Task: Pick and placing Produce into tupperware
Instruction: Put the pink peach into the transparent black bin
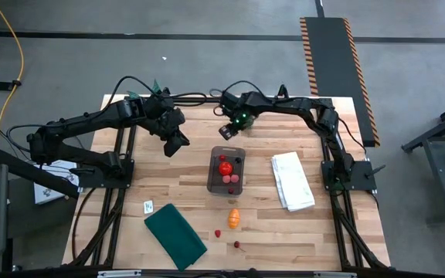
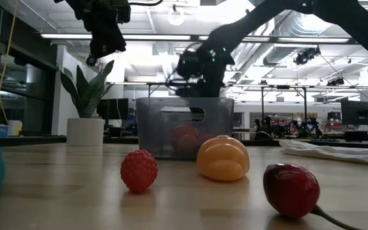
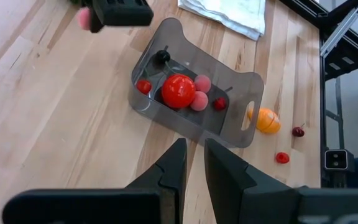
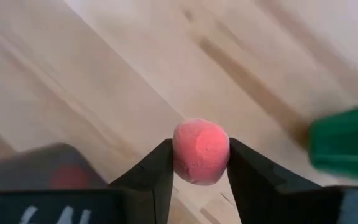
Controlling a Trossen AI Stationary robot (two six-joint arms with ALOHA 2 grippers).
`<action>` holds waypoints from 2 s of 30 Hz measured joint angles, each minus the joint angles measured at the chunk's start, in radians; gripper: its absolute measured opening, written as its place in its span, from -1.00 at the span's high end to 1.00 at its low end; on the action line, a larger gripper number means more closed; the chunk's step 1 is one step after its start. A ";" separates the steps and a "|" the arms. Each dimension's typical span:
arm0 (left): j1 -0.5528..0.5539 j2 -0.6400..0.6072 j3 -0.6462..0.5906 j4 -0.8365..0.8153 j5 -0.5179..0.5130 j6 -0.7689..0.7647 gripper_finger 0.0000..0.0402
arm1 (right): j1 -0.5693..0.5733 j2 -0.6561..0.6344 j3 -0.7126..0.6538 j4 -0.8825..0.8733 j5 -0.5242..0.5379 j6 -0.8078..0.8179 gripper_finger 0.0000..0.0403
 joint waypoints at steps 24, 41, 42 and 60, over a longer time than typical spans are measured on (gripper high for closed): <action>0.000 -0.005 0.019 -0.129 0.097 0.087 0.77 | 0.129 -0.003 0.448 -0.487 0.041 -0.443 0.41; 0.000 -0.006 0.239 -0.298 0.065 0.121 0.77 | 0.252 -0.002 0.445 -0.501 0.019 -0.530 0.41; 0.000 -0.005 0.254 -0.320 0.054 0.126 0.77 | 0.257 -0.002 0.445 -0.501 0.019 -0.535 0.41; 0.000 -0.011 0.388 -0.479 -0.040 0.100 0.77 | 0.289 -0.002 0.167 -0.334 -0.012 -0.552 0.41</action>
